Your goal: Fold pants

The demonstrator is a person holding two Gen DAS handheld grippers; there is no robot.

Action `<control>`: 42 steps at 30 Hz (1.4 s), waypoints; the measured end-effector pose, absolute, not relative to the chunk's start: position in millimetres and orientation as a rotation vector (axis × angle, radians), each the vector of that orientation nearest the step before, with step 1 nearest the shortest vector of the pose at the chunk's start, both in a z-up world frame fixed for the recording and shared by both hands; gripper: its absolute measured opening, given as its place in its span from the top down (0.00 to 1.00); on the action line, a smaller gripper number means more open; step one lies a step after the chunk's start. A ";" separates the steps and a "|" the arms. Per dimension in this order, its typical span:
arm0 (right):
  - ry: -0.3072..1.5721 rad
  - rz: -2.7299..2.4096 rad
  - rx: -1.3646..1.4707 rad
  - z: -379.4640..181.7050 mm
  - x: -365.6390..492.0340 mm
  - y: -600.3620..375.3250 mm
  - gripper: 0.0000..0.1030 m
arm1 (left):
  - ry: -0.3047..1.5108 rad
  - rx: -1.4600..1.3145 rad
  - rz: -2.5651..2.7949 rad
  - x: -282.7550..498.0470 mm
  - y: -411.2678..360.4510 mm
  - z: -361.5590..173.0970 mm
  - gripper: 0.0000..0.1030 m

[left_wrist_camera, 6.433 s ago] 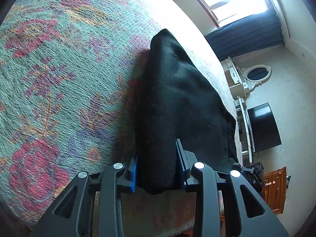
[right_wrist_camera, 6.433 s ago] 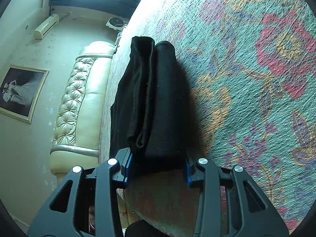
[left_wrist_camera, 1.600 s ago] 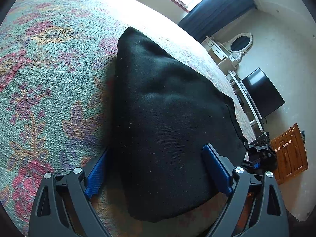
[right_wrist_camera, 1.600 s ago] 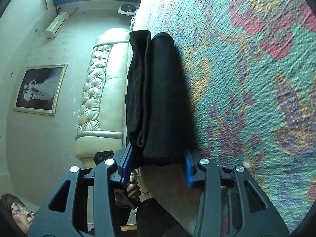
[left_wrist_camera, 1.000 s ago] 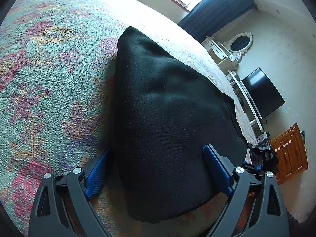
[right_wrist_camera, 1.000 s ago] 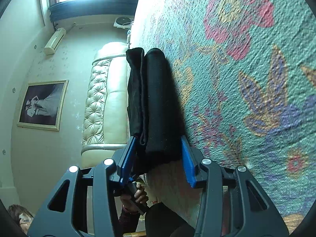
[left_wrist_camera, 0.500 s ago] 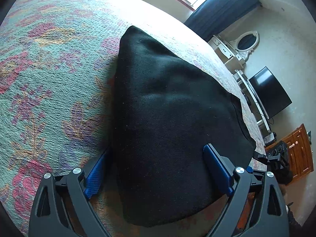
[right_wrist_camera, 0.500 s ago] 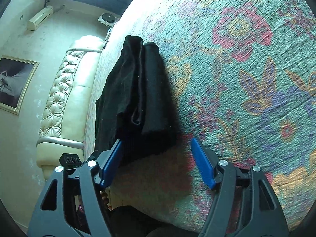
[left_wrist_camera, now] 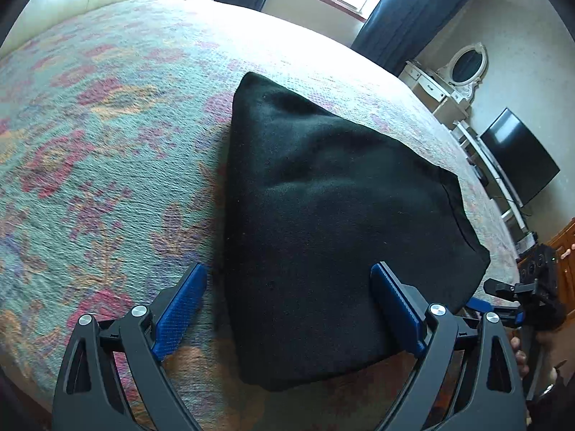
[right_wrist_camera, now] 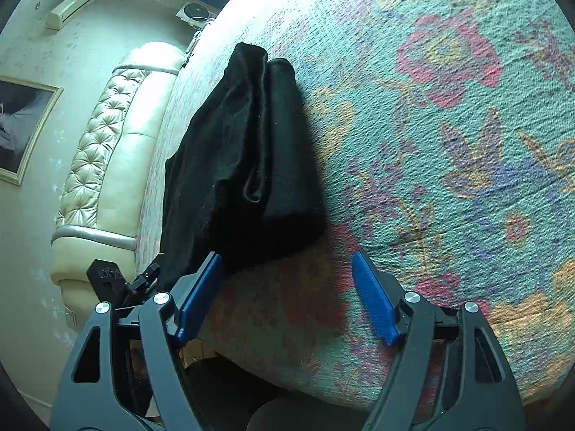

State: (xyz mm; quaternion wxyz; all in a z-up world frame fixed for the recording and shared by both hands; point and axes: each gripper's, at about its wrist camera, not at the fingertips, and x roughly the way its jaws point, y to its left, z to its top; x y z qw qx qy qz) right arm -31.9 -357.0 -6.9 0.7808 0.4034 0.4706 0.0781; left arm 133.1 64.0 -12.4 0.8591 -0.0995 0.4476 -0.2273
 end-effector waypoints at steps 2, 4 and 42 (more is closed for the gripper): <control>1.020 0.154 0.833 -4.9 -31.7 -351.3 0.28 | 0.929 -0.185 -0.443 128.3 66.0 -8.2 0.11; 1.022 0.137 0.800 -3.2 -32.5 -345.1 0.28 | 0.931 -0.177 -0.415 123.2 69.6 -6.2 0.11; 0.876 -0.016 0.278 54.4 -71.7 -243.3 0.14 | 0.845 0.019 -0.160 12.3 52.5 28.3 0.11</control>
